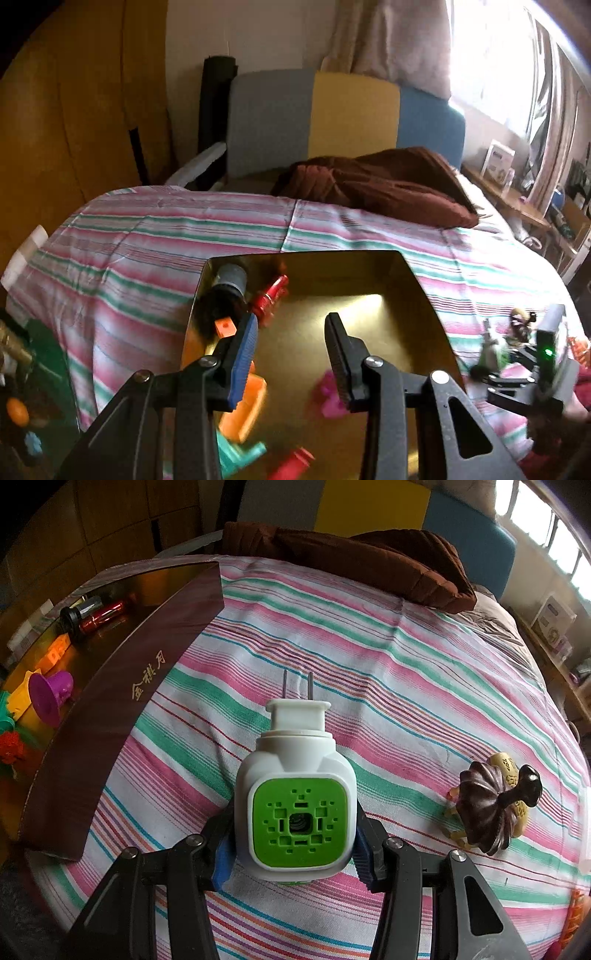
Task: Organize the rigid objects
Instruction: 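Carry the red cylinder into the gold tray with the left tool and release, then carry the white plug-in device into the gold tray with the right tool and release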
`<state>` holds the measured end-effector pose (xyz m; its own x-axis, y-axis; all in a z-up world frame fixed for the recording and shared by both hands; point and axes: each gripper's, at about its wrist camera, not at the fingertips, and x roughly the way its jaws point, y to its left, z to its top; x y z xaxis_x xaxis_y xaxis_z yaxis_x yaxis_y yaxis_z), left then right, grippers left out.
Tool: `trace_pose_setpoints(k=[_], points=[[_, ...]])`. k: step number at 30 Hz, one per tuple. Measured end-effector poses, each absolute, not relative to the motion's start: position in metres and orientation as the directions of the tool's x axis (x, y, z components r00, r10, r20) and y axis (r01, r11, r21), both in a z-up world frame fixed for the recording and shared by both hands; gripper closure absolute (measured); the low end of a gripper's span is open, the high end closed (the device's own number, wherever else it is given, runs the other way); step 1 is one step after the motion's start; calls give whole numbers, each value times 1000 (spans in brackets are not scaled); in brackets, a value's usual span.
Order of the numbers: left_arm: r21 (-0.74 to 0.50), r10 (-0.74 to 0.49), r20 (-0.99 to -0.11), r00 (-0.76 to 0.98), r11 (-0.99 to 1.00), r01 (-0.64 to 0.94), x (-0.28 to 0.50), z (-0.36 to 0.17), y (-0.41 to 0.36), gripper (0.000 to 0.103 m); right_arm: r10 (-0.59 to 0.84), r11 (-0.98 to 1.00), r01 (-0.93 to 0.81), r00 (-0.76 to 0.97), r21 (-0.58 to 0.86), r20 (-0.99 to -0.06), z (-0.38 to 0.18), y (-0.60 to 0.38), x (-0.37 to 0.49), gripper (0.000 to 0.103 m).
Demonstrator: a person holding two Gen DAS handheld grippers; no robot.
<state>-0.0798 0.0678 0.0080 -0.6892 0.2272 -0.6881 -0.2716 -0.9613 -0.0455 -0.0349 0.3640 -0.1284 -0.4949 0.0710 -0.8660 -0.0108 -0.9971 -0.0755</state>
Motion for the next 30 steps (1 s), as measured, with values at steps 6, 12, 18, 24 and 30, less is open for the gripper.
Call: trace_pose_setpoints(k=[6, 12, 18, 24, 30], points=[[-32, 213, -661, -719, -966, -257, -45, 16, 65, 65, 72, -997, -17, -498, -73, -864, -129, 364, -34, 51], [-5, 188, -654, -733, -970, -245, -28, 16, 59, 65, 86, -996, -53, -484, -68, -871, -128, 364, -35, 51], [-17, 184, -654, -734, -973, -228, -20, 14, 47, 65, 118, -990, -128, -464, -66, -878, -126, 361, -34, 51], [-24, 178, -656, -733, -976, -216, -17, 10, 37, 65, 155, -978, -196, -451, -72, -879, -124, 358, -32, 51], [-28, 168, -661, -732, -979, -200, -17, 6, 26, 65, 175, -966, -248, -446, -67, -878, -117, 355, -31, 51]])
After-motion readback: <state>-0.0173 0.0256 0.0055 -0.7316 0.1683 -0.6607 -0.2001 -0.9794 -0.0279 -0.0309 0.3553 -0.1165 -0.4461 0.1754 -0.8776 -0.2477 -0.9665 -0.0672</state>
